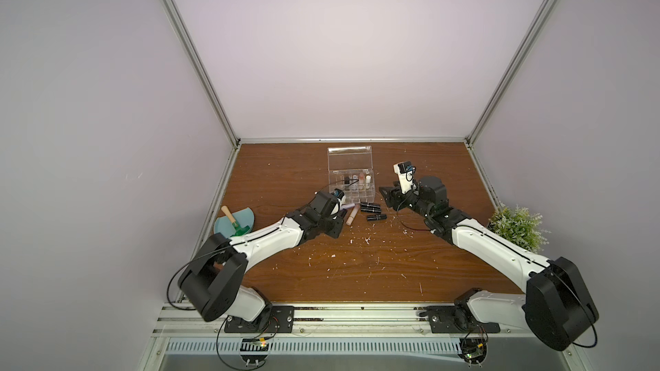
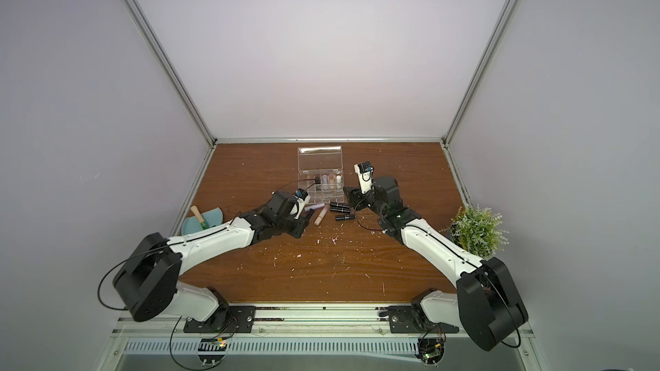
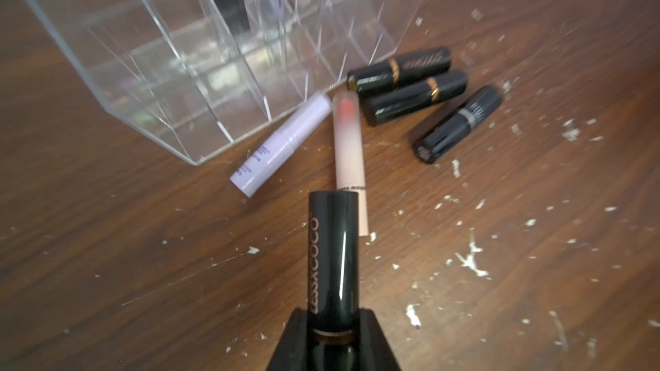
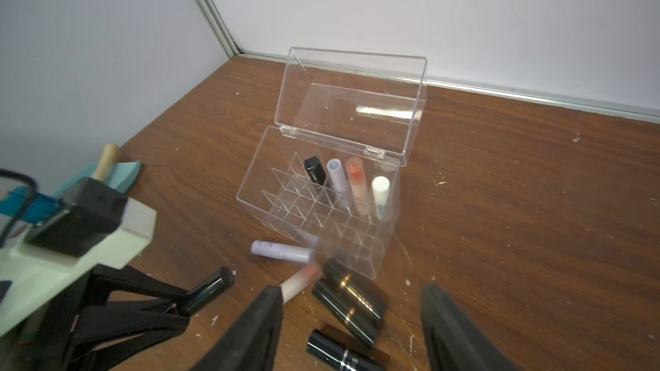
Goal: Arrange the lipsticks in the organizer
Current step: Pick up the lipstick at the center of the board.
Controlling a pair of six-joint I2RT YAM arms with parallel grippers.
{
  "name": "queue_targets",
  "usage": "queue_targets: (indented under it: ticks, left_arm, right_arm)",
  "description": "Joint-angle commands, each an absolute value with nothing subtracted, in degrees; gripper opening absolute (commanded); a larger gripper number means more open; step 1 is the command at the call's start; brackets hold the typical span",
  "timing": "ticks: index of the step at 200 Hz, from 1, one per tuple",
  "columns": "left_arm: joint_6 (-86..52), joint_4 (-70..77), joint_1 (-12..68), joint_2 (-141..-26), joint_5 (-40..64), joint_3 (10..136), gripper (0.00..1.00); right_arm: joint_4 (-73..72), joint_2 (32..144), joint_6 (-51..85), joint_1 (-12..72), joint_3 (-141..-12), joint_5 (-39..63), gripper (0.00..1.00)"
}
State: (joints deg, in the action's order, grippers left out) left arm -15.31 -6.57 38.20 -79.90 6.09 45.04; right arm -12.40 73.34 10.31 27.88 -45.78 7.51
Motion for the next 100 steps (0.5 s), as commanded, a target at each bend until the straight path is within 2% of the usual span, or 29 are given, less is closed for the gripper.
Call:
queue_targets:
  ticks: [1,45,81,100]
  left_arm:
    - [-17.6,-1.9,38.4,-73.6,11.0,42.6,0.18]
    - [-21.5,8.5,37.9,-65.0,20.9,35.9,0.17]
    - [-22.8,13.0,37.8,-62.2,23.7,32.5,0.18]
    - [-22.7,13.6,37.8,-61.8,24.9,32.4,0.18]
  right_arm:
    - [-11.1,74.6,11.3,27.2,-50.7,17.4,0.74]
    - [-18.3,76.6,19.0,26.4,-50.1,35.3,0.89]
    - [-27.6,78.8,30.4,25.8,-47.6,48.5,0.88]
    - [-37.0,80.6,38.5,25.8,-45.7,54.4,0.80]
